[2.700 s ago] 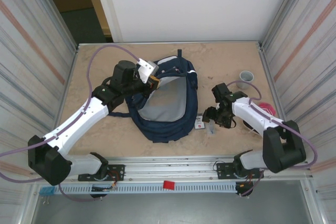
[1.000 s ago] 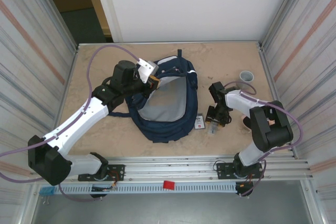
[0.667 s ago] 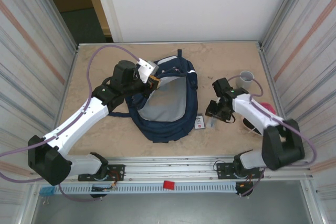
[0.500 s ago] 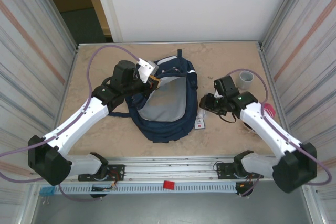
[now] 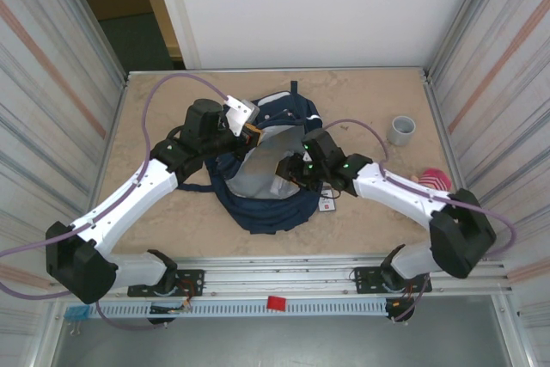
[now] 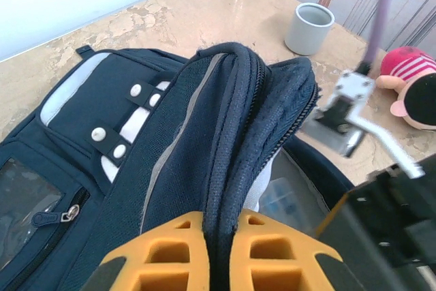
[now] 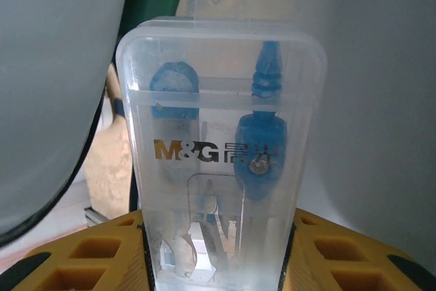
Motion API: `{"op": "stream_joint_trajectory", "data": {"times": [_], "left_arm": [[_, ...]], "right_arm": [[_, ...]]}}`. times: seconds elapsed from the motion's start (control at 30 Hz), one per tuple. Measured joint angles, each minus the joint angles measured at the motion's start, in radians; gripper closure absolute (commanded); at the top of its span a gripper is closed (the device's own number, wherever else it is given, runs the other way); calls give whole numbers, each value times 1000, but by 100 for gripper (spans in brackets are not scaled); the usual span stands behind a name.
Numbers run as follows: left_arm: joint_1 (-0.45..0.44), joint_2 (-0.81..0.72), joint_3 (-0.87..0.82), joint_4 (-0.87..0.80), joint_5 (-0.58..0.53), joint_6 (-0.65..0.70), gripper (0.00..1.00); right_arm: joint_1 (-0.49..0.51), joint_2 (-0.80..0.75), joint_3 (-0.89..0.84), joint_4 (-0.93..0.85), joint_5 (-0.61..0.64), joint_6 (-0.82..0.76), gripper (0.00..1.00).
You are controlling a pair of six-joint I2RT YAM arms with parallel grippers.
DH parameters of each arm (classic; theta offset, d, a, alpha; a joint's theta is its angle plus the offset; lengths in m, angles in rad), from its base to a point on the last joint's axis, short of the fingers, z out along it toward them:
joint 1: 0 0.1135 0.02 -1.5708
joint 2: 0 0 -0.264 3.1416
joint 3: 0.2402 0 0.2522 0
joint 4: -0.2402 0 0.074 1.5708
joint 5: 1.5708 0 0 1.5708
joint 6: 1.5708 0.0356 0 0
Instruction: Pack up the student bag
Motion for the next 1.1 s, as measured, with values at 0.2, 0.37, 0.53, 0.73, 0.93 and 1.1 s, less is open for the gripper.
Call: {"op": "stream_joint_trajectory", "data": {"times": [0.2,0.37,0.53,0.73,0.93,1.1], "left_arm": [[0,0,0,0,7,0,100],[0,0,0,0,7,0,100],[0,-1,-8,3,7,0,100],[-8,-6,-61,43,26,20,100],[-74,-6,-125,53,66,123,100],[-130,27,-175,52,93,232,100]], "right_arm": [[-7,60,0,113,40,89,43],[-41,59,0,164,54,111,33],[-45,-19,-26,139,73,91,35],[-32,-255,-102,53,129,25,37],[-32,-432,-219,40,136,7,36],[-28,-513,-274,34,140,4,35]]}}
